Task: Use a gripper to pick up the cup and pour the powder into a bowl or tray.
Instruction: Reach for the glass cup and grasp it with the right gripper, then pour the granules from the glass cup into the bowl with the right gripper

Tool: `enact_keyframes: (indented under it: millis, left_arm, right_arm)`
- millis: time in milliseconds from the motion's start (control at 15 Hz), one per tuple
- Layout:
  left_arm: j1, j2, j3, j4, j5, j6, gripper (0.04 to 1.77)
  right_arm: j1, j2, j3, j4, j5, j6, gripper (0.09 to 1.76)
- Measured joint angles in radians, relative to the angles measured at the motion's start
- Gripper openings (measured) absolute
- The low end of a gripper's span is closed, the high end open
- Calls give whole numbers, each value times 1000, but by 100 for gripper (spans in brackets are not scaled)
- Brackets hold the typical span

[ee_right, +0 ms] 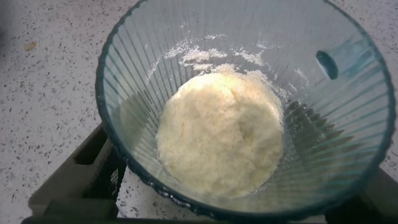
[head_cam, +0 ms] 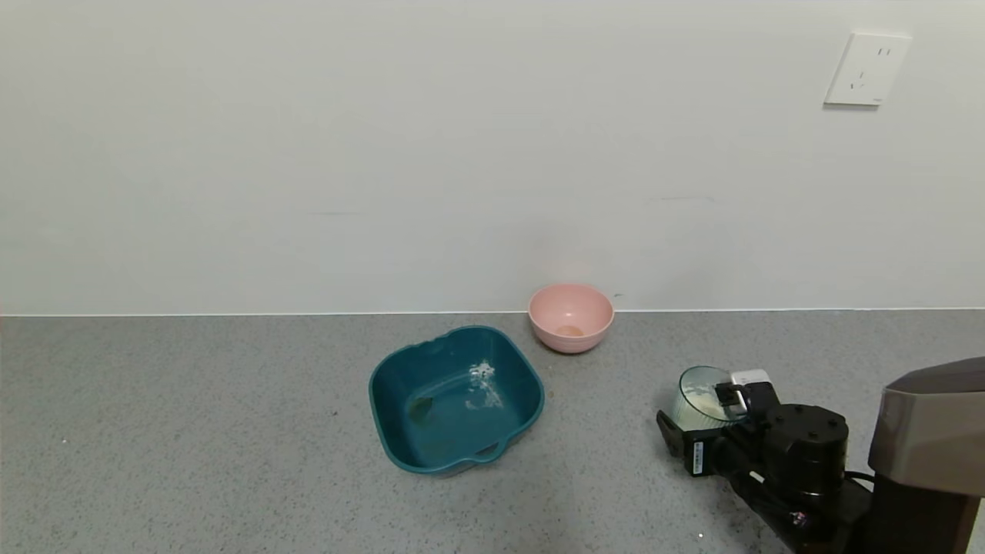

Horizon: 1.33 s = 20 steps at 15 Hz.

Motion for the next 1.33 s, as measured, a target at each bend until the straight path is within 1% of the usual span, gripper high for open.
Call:
enact_keyframes:
  millis: [533,600,667,733,1133,1333]
  left_arm:
    - [0,0,0,0,0,0,172]
    - [0,0,0,0,0,0,172]
    - [0,0,0,0,0,0,172]
    - [0,0,0,0,0,0,172]
    - [0,0,0,0,0,0,172]
    - [0,0,0,0,0,0,172]
  right_arm:
    - [-6,18,-13,-1,-9,-2,171]
    - [-6,18,-14,0,-12,-2,153]
    - [-5,18,-15,0,-12,-3,141]
    - [-5,19,-15,-1,-12,-3,138]
    - [-6,14,-10,0,-7,-3,136]
    - [-8,-13,-7,3,1,-10,136]
